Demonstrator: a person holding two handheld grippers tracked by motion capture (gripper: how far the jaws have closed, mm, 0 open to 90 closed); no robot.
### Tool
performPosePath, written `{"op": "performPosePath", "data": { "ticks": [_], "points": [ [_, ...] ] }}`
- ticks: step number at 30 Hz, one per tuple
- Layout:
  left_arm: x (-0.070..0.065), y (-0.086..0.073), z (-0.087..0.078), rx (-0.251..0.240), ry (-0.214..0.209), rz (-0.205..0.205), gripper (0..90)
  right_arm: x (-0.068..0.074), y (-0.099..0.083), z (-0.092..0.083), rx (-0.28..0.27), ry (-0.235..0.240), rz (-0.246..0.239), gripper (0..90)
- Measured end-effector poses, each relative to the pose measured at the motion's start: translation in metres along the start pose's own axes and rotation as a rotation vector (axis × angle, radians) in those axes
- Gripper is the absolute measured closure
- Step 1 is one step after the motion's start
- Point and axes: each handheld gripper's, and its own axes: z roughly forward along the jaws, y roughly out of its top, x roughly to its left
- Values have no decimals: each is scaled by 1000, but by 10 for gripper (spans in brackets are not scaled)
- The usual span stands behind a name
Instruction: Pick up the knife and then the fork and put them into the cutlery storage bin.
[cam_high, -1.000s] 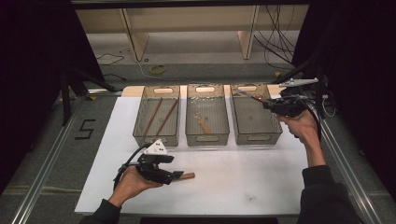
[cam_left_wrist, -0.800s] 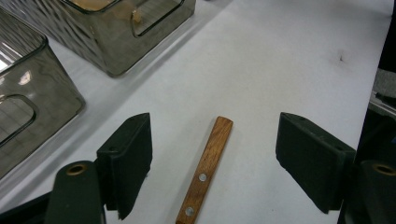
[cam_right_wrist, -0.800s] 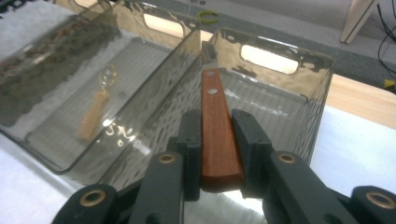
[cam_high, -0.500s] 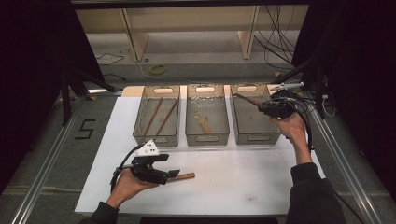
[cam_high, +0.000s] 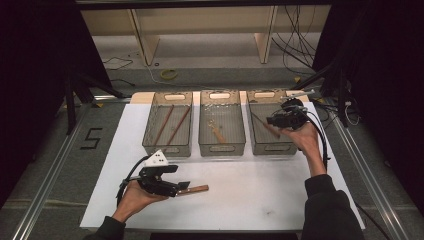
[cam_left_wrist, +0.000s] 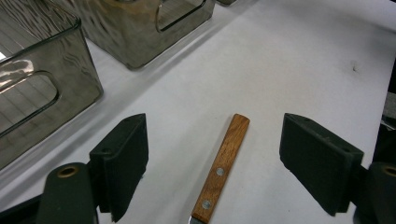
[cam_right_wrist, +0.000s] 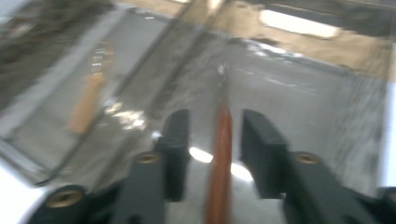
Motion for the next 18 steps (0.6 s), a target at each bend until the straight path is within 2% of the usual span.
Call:
{"op": "performPosePath", "data": {
  "ticks": [3,6,11,15,18],
  "points": [
    [0,0,-1,1,3,6,233,4,1,-5,-21,14,-16,530],
    [1,0,-1,3,7,2,232,5,1,-12,-45,31,-9,506],
    [2,0,0,21,17,6,231,7,-3,-23,-70,35,-24,453],
    [4,0,1,45,18,7,227,13,-14,-32,-93,69,-26,400],
    [5,0,1,69,35,21,222,20,-22,-39,-99,116,-45,386]
  ]
}}
